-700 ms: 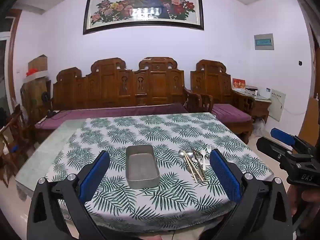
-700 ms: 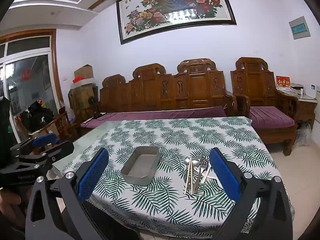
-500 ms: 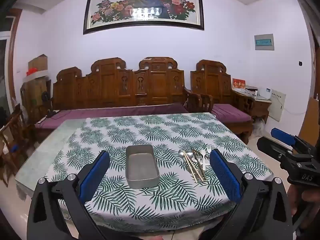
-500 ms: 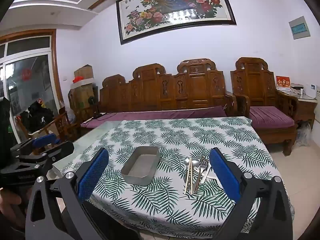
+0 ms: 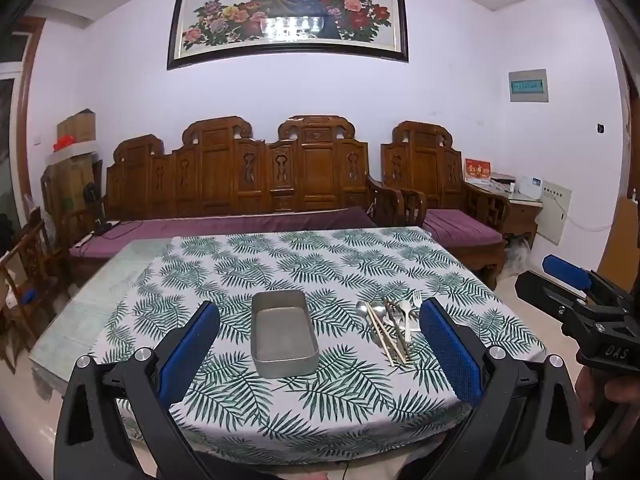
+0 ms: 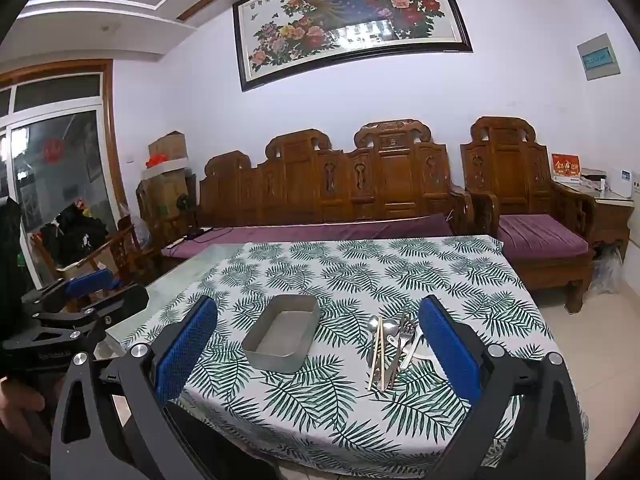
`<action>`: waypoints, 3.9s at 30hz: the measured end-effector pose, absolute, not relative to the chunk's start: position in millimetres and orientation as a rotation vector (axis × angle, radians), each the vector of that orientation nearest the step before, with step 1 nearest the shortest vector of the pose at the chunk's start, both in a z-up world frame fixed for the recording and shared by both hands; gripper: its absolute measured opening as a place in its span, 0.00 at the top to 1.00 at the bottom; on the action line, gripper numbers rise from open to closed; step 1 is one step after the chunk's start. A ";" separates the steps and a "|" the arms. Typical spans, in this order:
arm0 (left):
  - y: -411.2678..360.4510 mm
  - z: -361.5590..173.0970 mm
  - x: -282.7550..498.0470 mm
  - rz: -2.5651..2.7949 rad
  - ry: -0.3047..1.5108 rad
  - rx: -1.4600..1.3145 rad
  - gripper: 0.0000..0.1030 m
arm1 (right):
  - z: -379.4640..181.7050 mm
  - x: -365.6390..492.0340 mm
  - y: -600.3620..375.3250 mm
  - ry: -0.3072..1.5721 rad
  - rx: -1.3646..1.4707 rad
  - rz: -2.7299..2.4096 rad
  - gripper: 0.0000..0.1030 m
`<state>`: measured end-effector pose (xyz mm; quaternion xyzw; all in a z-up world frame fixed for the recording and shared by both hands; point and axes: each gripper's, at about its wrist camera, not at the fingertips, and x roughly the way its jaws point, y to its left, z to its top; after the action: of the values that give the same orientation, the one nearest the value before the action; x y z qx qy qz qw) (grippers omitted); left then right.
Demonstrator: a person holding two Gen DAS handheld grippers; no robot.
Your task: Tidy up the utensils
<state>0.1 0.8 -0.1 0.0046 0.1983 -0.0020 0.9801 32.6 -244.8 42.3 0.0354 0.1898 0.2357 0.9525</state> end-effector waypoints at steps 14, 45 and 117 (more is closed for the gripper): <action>-1.0 4.0 -1.2 -0.011 0.392 0.002 0.06 | 44.5 31.8 -246.3 0.384 0.071 0.480 0.02; -6.3 12.1 -6.4 -0.017 0.379 0.002 0.06 | 45.8 32.5 -247.8 0.380 0.073 0.480 0.02; -77.7 -178.9 243.1 -0.351 0.873 0.057 0.37 | -114.5 254.7 -314.9 0.776 -0.017 0.376 0.35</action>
<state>243.1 -77.7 -178.9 0.0275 0.4207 -0.1693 0.8908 254.7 -314.9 -114.5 -0.0083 0.3761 0.1823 0.9084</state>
